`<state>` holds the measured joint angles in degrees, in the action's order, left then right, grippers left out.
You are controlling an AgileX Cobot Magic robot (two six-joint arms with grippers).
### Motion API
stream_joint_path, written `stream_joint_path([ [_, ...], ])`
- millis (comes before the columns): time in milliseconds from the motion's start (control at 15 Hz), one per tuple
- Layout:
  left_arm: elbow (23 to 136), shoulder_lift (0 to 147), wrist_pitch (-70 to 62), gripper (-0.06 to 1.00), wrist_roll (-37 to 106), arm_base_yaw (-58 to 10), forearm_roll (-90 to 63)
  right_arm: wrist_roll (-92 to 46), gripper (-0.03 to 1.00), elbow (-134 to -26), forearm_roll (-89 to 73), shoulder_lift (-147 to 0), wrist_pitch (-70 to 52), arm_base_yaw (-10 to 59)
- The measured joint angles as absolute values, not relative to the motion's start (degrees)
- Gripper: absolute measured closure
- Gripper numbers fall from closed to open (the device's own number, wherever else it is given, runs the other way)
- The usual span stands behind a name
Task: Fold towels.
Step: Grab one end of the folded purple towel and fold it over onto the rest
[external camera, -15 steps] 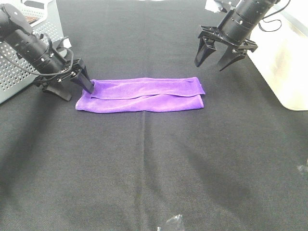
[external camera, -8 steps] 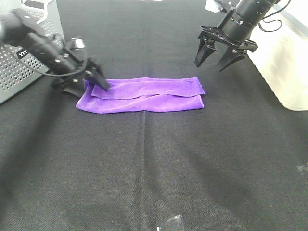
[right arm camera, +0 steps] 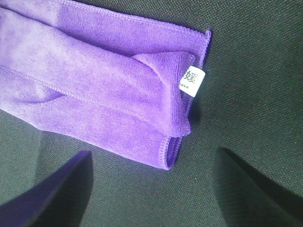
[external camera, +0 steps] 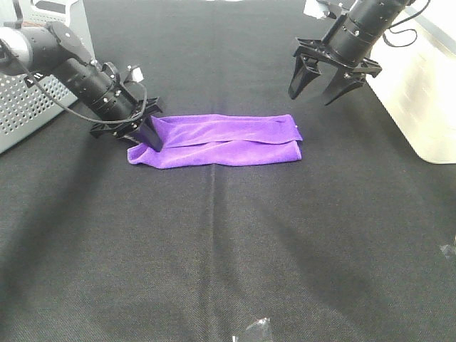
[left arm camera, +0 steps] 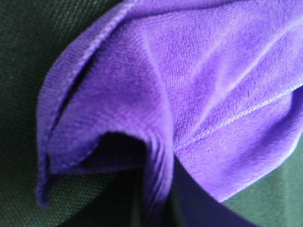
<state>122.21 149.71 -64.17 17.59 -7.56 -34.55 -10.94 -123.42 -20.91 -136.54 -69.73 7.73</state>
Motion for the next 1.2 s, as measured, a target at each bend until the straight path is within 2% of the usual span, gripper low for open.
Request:
stream_joint_path([
  [400, 122.4, 145.7, -69.2, 0.9, 14.8, -4.2, -18.9, -10.9, 0.29, -123.4, -20.9, -133.4, -69.8, 7.7],
  [600, 122.4, 141.5, -69.2, 0.91, 14.8, -3.0, -16.4, -10.9, 0.29, -123.4, -20.9, -131.4, -69.8, 7.7],
  [800, 122.8, 138.9, -69.2, 0.91, 15.0, -5.5, -16.3, -10.8, 0.29, -123.4, -20.9, -130.2, -69.8, 7.7],
  [1200, 124.0, 139.2, -69.2, 0.91, 14.6, -15.7, -16.4, -10.7, 0.29, -123.4, -21.0, -126.5, -69.9, 7.7],
])
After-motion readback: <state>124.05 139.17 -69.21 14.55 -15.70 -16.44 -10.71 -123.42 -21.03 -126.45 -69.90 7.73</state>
